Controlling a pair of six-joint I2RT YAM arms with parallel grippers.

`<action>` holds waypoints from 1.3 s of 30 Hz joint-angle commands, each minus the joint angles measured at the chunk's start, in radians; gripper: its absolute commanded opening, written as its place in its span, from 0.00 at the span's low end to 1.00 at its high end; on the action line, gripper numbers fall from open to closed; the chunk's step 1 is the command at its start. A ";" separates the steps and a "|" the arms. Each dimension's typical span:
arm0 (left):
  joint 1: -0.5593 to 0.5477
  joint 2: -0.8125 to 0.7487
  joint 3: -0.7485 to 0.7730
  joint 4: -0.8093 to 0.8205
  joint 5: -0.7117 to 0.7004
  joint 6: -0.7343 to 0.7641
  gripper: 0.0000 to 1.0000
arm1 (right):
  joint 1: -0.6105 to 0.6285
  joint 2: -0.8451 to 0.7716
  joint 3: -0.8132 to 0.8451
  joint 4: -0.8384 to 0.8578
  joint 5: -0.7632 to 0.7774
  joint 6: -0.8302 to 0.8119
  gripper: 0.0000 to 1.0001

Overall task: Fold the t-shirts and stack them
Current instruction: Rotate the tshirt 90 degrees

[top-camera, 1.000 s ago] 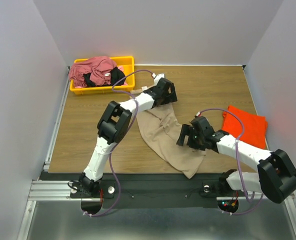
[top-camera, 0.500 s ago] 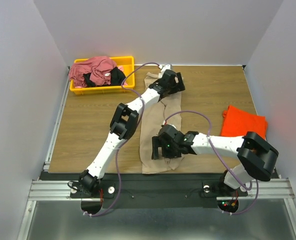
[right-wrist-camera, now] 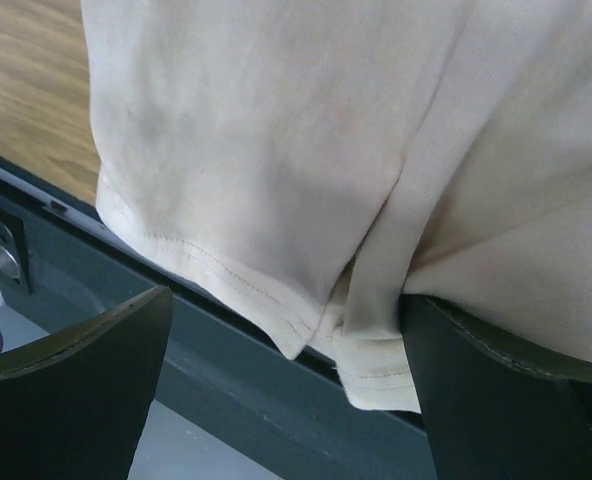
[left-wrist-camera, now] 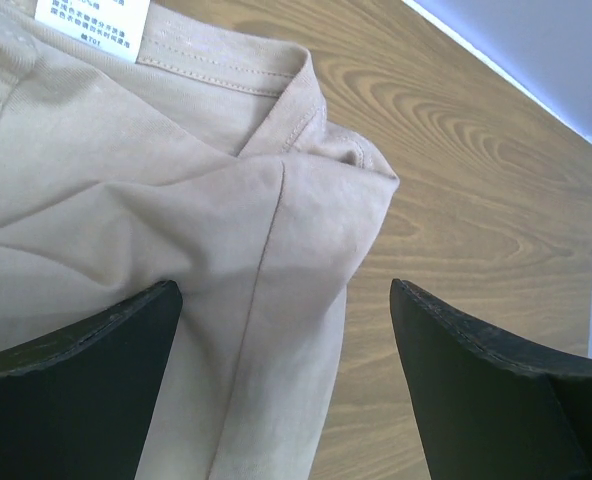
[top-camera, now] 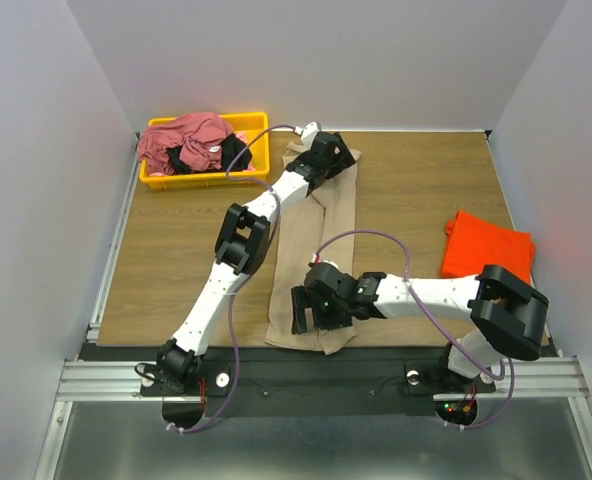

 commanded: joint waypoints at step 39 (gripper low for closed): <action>-0.168 -1.758 -1.861 -0.249 0.106 -0.053 0.99 | 0.041 -0.488 -0.239 -0.237 0.193 0.189 1.00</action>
